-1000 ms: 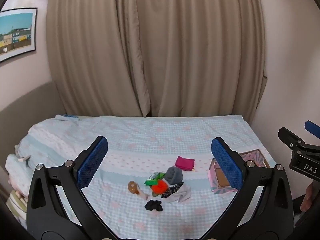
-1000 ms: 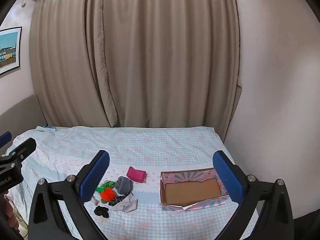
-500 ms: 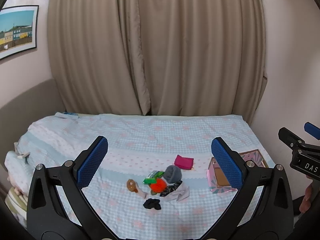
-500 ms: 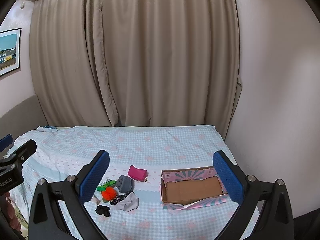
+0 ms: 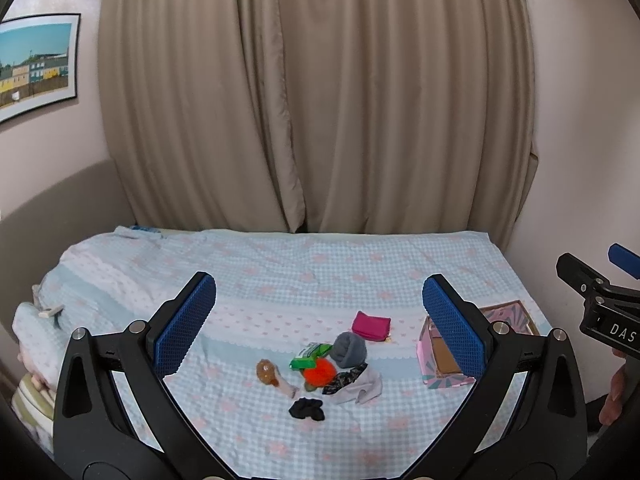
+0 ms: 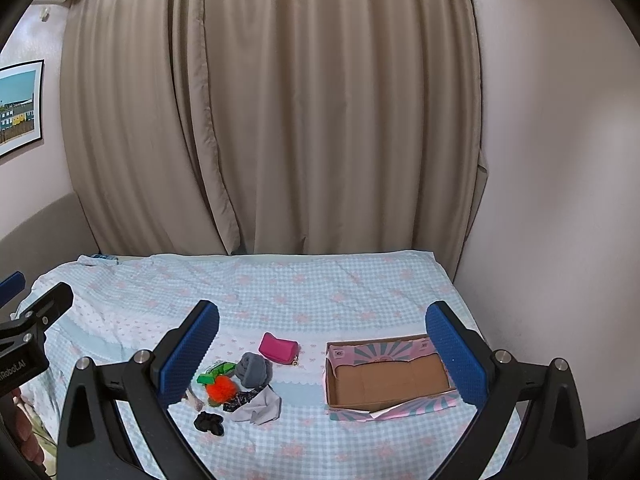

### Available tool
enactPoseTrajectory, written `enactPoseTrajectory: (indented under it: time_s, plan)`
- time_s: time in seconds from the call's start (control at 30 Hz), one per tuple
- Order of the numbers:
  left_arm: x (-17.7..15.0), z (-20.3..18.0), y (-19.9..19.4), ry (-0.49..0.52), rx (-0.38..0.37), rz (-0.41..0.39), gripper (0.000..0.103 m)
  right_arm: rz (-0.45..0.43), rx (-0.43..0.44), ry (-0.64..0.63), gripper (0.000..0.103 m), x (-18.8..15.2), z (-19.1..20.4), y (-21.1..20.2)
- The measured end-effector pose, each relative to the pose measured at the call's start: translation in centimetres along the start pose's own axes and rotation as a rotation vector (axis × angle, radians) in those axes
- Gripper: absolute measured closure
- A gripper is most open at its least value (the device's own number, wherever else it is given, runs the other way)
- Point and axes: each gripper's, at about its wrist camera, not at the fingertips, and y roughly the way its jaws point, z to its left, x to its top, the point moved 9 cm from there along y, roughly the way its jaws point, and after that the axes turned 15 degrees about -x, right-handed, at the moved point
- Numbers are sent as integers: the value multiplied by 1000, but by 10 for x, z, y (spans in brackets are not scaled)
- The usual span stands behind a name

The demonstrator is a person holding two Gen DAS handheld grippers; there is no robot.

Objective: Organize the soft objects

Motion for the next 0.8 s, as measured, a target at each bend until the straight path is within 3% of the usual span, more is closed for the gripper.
enactPoseTrajectory:
  time_s: [0.8]
  plan:
    - [-1, -1, -4, 8, 20, -1, 0, -6, 21, 7, 0, -1, 0, -1]
